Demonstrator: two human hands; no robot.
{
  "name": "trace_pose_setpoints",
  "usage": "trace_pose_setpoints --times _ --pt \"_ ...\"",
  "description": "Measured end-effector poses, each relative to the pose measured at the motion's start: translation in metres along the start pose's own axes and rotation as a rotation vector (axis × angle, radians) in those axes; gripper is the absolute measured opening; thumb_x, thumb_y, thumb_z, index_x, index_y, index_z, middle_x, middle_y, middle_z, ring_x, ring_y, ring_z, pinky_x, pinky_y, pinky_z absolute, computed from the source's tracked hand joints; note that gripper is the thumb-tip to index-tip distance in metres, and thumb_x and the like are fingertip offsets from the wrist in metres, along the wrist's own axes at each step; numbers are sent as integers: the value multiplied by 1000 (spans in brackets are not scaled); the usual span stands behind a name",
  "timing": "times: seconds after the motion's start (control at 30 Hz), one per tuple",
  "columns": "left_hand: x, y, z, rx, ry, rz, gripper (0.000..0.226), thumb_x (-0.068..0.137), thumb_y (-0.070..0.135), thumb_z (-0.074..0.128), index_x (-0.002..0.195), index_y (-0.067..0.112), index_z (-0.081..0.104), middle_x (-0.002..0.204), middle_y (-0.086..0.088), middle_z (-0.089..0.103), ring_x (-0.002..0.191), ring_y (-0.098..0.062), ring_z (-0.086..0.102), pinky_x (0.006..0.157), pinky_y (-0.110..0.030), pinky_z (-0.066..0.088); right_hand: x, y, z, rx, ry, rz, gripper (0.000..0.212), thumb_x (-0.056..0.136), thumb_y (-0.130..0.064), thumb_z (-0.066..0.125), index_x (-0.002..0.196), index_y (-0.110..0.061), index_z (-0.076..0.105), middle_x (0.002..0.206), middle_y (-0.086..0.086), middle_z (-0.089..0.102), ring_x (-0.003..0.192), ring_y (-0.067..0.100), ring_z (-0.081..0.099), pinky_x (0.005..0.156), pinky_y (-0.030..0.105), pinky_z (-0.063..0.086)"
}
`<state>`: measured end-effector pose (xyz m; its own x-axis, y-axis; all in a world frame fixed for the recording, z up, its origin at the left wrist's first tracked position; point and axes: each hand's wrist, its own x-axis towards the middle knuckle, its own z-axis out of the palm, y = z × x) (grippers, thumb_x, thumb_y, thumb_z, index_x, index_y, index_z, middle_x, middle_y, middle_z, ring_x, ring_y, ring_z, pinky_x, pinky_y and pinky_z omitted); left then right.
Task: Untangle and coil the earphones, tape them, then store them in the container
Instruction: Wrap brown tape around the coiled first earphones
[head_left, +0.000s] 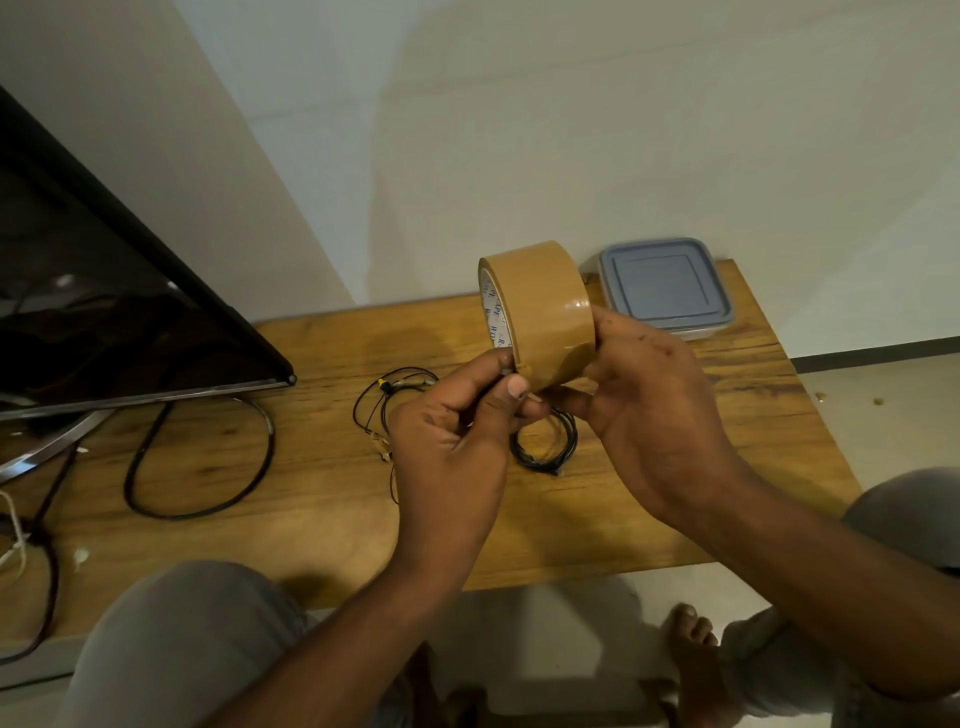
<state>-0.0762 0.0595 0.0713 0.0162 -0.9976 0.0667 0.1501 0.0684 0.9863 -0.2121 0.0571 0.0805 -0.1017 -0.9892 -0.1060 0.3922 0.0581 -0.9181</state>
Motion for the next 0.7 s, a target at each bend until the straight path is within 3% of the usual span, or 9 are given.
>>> trace_pose_setpoints --times 0.1,0.23,0.37,0.43,0.5,0.6,0.7 --pt "1 0 0 -13 -6 -2 26 90 -6 63 105 14 71 77 6 76 69 -12 72 73 -28 61 2 -1 1 36 -1 19 36 83 -10 47 108 4 69 112 29 65 104 35 63 85 48 57" --pt "-3 -2 1 4 -23 -9 28 90 -4 64 104 18 73 80 4 76 71 -15 73 74 -31 61 0 1 1 5 0 -8 28 85 -11 47 95 0 70 95 20 65 91 26 60 78 40 57" --pt "-5 -4 1 28 -19 -8 26 91 -2 65 104 19 74 78 1 77 73 -19 74 79 -39 62 -1 3 3 -34 27 -30 32 85 -7 44 98 21 55 102 36 56 89 31 55 71 40 55" --pt "-4 -3 1 29 -10 -4 28 90 -2 65 102 22 74 77 2 76 73 -19 74 79 -39 62 -2 3 4 -40 21 -36 31 88 -4 43 100 23 53 106 37 54 90 33 55 69 40 54" --pt "-3 -3 1 28 -3 0 28 90 -3 65 102 22 74 76 4 76 72 -17 74 78 -38 62 -2 0 4 -48 2 -27 26 94 3 40 106 16 59 107 35 57 93 34 57 71 41 55" --pt "-2 -3 1 32 0 6 31 91 -4 65 101 24 75 77 4 76 72 -16 73 79 -38 62 -3 -3 5 -52 -21 -28 38 96 7 37 112 -3 70 110 31 62 95 33 59 74 41 57" --pt "-4 -3 0 41 0 13 39 91 -4 64 96 32 77 79 1 77 73 -19 73 77 -36 62 -3 -3 8 -60 -30 -44 41 97 8 38 116 -10 71 112 28 64 93 29 61 74 43 56"
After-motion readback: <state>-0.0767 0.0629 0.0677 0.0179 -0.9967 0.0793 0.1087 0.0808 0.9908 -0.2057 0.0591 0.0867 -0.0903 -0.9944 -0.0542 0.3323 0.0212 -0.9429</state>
